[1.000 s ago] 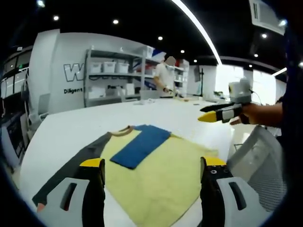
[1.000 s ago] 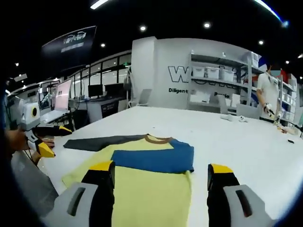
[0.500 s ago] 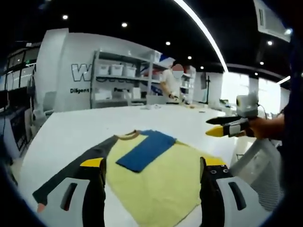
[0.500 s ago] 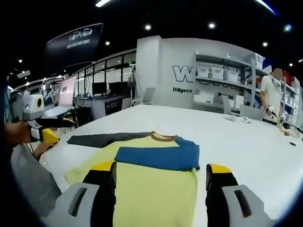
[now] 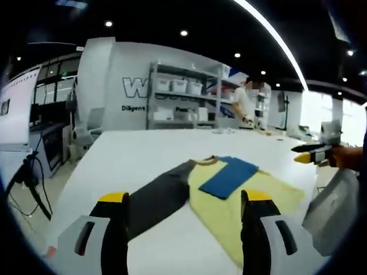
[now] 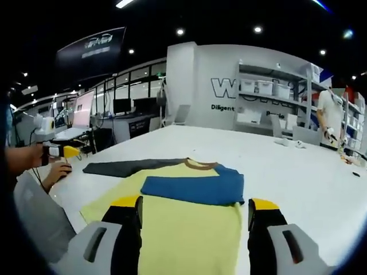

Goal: Fold the garment on the visible template until the final outline fits inside the template.

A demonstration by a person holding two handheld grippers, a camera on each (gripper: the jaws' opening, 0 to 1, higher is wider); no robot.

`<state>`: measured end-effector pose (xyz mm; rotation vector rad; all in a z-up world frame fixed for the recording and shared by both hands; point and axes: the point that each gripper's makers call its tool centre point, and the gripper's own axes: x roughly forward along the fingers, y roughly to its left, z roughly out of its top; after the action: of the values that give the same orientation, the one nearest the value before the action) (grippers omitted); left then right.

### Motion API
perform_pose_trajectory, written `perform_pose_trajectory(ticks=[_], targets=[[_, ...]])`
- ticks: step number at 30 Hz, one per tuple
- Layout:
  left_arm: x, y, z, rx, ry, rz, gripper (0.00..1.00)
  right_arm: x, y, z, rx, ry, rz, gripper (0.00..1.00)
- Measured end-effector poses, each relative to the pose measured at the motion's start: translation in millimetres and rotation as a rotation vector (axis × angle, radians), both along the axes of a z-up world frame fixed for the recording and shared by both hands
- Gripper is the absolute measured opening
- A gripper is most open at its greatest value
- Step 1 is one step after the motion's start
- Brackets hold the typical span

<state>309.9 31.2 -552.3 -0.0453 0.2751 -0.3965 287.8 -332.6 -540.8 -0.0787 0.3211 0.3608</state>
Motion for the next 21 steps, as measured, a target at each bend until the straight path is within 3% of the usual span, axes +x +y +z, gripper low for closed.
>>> perform_pose_trajectory(ticks=[10, 14, 21], targets=[[5.0, 59.5, -49.4, 0.008, 0.1, 0.193, 0.71, -0.3, -0.1, -0.6, -0.006, 0.001, -0.001, 0.75], [6.2, 72.2, -63.0, -0.007, 0.156, 0.264, 0.69, -0.1, -0.4, -0.5, -0.006, 0.001, -0.003, 0.75], [9.1, 78.7, -81.8, 0.0, 0.215, 0.303, 0.6, 0.7, -1.0, 0.0, -0.004, 0.0, -0.005, 0.74]])
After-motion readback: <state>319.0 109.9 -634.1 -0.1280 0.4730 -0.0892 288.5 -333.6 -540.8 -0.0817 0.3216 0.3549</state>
